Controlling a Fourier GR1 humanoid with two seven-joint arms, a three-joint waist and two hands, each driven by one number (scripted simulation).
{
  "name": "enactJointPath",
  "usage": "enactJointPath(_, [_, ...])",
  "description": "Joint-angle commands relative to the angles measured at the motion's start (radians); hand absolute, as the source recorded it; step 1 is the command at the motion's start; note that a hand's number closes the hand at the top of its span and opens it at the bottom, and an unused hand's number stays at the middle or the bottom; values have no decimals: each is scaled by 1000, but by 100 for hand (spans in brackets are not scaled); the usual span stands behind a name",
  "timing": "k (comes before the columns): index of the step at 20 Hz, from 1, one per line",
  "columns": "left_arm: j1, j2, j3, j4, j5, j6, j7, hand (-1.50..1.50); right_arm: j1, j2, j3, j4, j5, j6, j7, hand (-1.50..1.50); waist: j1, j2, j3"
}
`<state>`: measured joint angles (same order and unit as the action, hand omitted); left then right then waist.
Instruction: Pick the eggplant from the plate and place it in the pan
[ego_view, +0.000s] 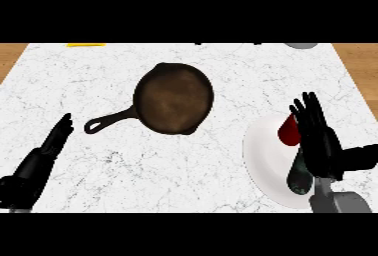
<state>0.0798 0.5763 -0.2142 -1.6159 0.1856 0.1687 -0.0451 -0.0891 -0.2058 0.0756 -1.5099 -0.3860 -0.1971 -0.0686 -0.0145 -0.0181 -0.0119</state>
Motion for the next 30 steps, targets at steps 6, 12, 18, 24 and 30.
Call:
enactJointPath(6, [-115, 21, 136, 203, -25, 116, 224, 0, -208, -216, -76, 100, -5, 84, 246, -150, 19, 27, 12])
enactJointPath(12, [-51, -23, 132, 212, 12, 123, 220, 0, 7, -181, -220, 94, 232, -402, 151, 150, -37, 15, 10])
enactJointPath(18, [-166, -15, 153, 309, -20, 60, 242, 0, 193, -248, -46, -261, 418, -388, 322, -150, -1, 16, 10])
enactJointPath(24, [-179, -78, 106, 323, -67, 107, 237, 0, 103, -532, -54, -319, 465, -190, 711, -150, 8, 19, 7])
enactJointPath(30, [-220, -65, 108, 316, -59, 74, 258, 0, -2, -716, 60, -270, 425, 123, 973, -150, 43, 26, 6])
